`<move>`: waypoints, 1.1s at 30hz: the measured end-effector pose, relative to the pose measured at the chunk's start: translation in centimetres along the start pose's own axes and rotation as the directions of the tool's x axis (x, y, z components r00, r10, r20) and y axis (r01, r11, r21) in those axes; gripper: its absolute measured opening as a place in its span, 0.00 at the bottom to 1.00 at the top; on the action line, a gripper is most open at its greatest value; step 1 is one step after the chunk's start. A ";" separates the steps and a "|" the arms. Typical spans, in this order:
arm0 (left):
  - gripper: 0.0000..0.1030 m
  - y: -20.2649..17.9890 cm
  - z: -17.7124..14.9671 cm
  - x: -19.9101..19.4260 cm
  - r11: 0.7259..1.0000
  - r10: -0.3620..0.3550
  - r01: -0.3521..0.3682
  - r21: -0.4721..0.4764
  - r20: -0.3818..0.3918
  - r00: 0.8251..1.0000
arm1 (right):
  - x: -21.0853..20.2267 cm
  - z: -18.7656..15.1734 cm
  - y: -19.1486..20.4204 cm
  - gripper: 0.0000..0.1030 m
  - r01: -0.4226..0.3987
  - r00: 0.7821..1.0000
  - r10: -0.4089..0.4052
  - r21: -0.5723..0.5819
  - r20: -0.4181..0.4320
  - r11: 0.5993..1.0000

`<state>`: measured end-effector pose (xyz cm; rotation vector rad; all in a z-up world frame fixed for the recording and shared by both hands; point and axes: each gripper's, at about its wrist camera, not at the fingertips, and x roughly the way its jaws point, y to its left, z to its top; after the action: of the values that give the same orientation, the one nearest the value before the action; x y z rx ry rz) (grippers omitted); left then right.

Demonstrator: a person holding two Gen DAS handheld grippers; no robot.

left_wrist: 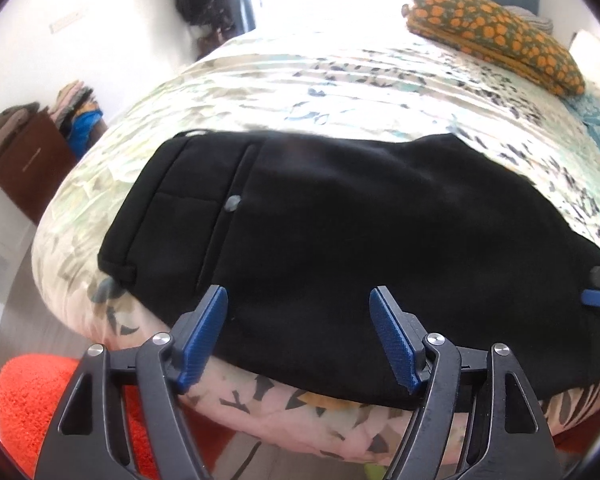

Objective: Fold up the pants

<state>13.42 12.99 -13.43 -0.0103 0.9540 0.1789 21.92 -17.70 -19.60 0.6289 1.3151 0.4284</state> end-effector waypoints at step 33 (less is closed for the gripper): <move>0.85 -4.4 0.3 1.1 0.989 0.034 -0.046 0.138 0.092 0.995 | -25.6 -11.6 -21.2 0.91 0.145 0.757 -0.431 0.516 0.492 0.844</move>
<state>14.95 8.84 -14.41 0.1449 0.8757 0.1481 3.86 -47.58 -15.45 0.8369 0.8680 -0.3509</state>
